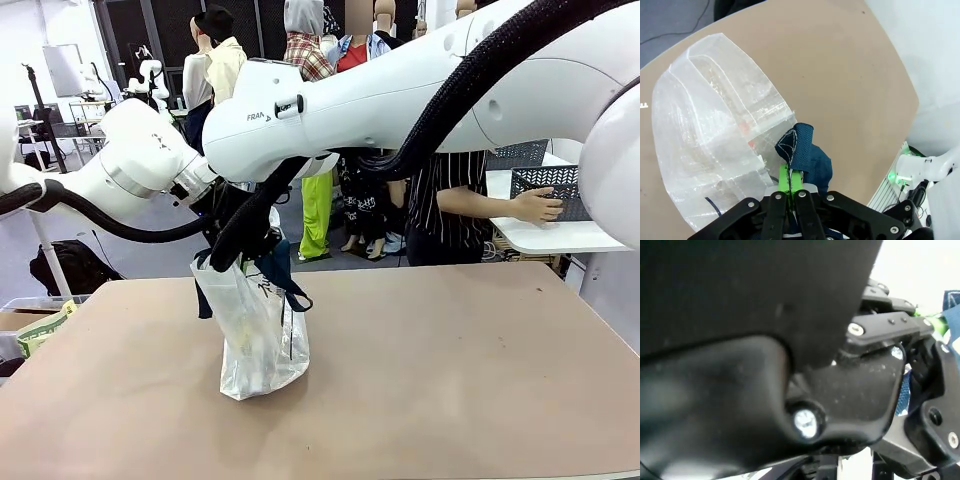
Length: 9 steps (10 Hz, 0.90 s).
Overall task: Transfer purchased items from the store into the shopping bag.
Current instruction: Move the Reusable shopping bag to the right side of the table.
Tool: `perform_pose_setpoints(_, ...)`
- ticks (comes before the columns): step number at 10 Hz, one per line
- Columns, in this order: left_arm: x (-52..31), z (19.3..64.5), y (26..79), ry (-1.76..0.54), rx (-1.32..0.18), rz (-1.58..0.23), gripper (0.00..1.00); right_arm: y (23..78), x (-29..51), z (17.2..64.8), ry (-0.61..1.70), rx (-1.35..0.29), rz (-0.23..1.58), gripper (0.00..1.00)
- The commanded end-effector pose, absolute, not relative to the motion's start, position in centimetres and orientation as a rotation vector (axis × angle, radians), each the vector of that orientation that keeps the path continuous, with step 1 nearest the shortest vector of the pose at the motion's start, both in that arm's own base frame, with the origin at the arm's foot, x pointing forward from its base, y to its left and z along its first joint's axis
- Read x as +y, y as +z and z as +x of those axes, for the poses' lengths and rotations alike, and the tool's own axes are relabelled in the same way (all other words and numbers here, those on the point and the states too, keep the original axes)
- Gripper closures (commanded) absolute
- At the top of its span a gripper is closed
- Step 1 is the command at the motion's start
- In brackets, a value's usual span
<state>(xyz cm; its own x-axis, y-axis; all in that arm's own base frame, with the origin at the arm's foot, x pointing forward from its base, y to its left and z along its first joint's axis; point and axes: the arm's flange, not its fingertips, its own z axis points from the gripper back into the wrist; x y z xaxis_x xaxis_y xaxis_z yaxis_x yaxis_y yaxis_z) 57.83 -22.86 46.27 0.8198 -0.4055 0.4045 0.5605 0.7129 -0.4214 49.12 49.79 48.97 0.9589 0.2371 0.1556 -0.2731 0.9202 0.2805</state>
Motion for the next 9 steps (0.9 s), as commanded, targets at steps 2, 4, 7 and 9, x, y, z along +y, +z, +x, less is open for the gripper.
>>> perform_pose_setpoints(2,-23.5,57.5,46.3,-0.524,-0.295,-0.531,1.0,48.6,50.1,47.7,0.272,-0.151,0.304,0.09)
perform_pose_setpoints(4,-23.4,57.5,46.3,-0.527,-0.292,-0.535,1.0,49.3,49.3,47.2,0.258,-0.175,0.313,0.0)
perform_pose_setpoints(7,-23.3,57.5,46.3,-0.526,-0.288,-0.54,1.0,51.4,46.9,45.8,0.22,-0.246,0.336,0.0)
perform_pose_setpoints(9,-23.4,57.6,46.3,-0.526,-0.288,-0.535,1.0,52.8,44.5,44.5,0.203,-0.287,0.361,0.0)
